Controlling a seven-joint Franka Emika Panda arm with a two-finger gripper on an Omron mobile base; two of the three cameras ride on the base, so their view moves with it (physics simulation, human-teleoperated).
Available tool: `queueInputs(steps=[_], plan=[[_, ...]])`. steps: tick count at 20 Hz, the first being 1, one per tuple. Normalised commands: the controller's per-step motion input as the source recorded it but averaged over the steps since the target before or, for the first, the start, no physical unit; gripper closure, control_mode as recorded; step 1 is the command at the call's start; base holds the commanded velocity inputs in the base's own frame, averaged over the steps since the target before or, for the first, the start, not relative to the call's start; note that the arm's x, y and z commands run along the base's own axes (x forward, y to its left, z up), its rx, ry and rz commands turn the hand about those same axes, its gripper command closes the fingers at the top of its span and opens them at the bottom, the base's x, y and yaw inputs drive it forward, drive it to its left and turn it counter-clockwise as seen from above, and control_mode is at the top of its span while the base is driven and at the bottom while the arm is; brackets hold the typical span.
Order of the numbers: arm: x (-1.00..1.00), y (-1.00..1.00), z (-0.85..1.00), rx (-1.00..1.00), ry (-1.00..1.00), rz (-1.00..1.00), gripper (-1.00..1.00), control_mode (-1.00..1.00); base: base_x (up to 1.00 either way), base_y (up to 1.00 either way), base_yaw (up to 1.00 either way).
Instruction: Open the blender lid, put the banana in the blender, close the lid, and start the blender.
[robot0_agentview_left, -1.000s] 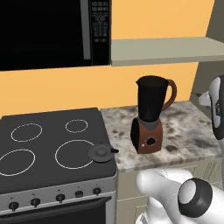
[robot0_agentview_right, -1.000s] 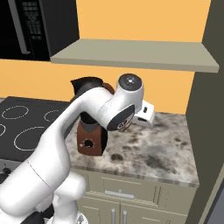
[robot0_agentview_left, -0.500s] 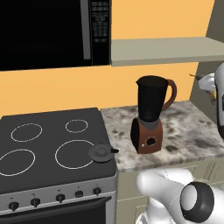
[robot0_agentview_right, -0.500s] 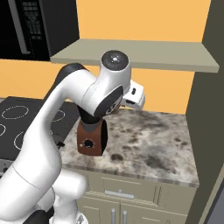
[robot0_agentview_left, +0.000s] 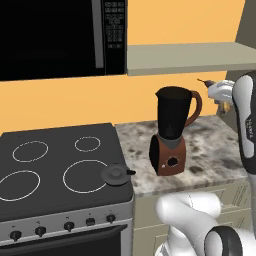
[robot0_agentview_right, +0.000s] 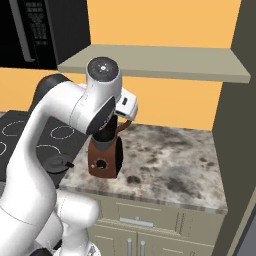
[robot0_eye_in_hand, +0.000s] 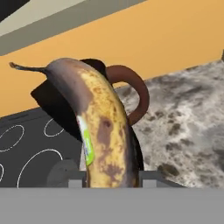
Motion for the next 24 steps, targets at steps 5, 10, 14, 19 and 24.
queueInputs(steps=[5,10,14,19,24], plan=[[0.15,0.43,0.32,0.09,-0.07,0.06,1.0,-1.0,0.0,0.0,0.0],[0.26,0.39,0.14,0.06,-0.11,0.02,1.0,-1.0,0.0,0.0,0.0],[0.35,0.24,-0.02,0.0,-0.08,0.0,1.0,-1.0,0.0,0.0,0.0],[0.45,0.15,0.0,0.0,-0.11,0.0,1.0,-1.0,0.0,0.0,0.0],[0.44,0.1,-0.01,0.0,-0.09,0.0,1.0,-1.0,0.0,0.0,0.0]])
